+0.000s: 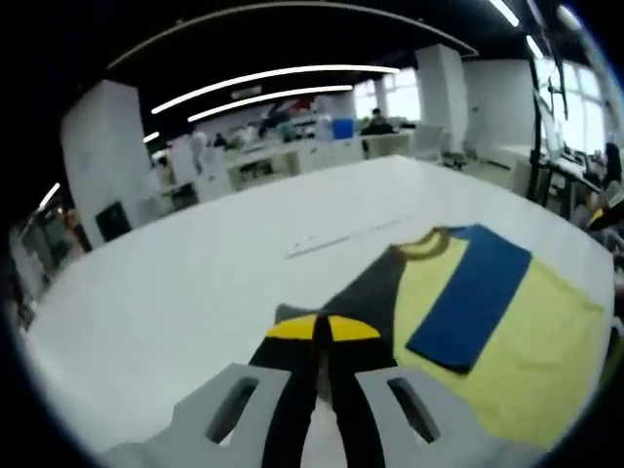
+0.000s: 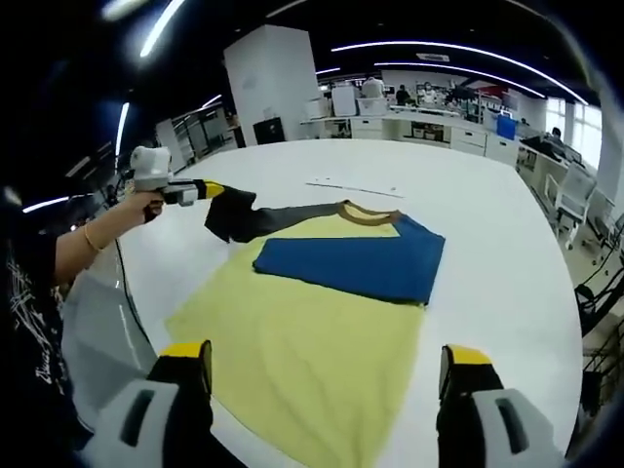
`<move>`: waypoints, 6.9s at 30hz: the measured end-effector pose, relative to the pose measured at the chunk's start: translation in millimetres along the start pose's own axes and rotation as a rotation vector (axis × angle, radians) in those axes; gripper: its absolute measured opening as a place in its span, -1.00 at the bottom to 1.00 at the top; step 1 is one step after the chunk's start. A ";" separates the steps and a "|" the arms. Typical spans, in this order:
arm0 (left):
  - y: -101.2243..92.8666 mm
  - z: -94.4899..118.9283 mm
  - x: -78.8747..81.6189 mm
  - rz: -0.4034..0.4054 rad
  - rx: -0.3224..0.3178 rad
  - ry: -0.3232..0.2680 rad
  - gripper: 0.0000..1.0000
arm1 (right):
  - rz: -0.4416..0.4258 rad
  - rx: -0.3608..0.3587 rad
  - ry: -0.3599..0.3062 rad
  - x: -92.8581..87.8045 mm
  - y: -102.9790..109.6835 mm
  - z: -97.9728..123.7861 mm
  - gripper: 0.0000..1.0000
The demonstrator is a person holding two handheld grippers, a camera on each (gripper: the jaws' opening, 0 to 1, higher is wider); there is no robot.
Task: Fold the garment on the visible template until the final outline fits inside the template.
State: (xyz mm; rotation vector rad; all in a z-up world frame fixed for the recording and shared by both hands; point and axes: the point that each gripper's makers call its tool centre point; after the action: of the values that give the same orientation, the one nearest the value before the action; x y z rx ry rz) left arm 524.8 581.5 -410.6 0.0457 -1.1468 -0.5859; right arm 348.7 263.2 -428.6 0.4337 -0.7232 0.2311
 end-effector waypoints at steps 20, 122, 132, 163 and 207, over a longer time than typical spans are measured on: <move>-60.8 -26.4 59.8 -0.012 -0.107 -0.135 -1.00 | -0.029 0.009 0.019 -12.4 -2.1 -4.4 0.95; -173.9 -4.6 28.7 -0.113 -0.466 -0.129 0.98 | 0.078 0.063 -0.009 -1.1 13.3 -25.7 0.87; -147.1 21.3 18.5 -0.107 -0.442 -0.115 0.98 | 0.116 0.105 -0.027 13.7 30.6 -43.7 0.68; -120.6 54.8 -18.9 -0.119 -0.391 -0.060 0.97 | 0.335 0.147 -0.052 32.9 65.7 -128.8 0.10; -120.1 76.4 -44.0 -0.091 -0.387 -0.008 0.84 | 0.280 0.132 -0.020 28.9 70.3 -191.3 -1.00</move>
State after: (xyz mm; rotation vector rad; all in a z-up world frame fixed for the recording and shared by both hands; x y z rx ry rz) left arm 396.6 519.4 -454.2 -0.2372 -1.0259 -0.8806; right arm 457.6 414.9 -515.2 0.4601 -0.7907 0.5405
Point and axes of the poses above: the point that each gripper's makers call its tool centre point, and the gripper's own axes: z roughly backward along the fingers, y roughly to its left, x roughly out of its top, and after that the axes turned 12 degrees about -z, right-handed
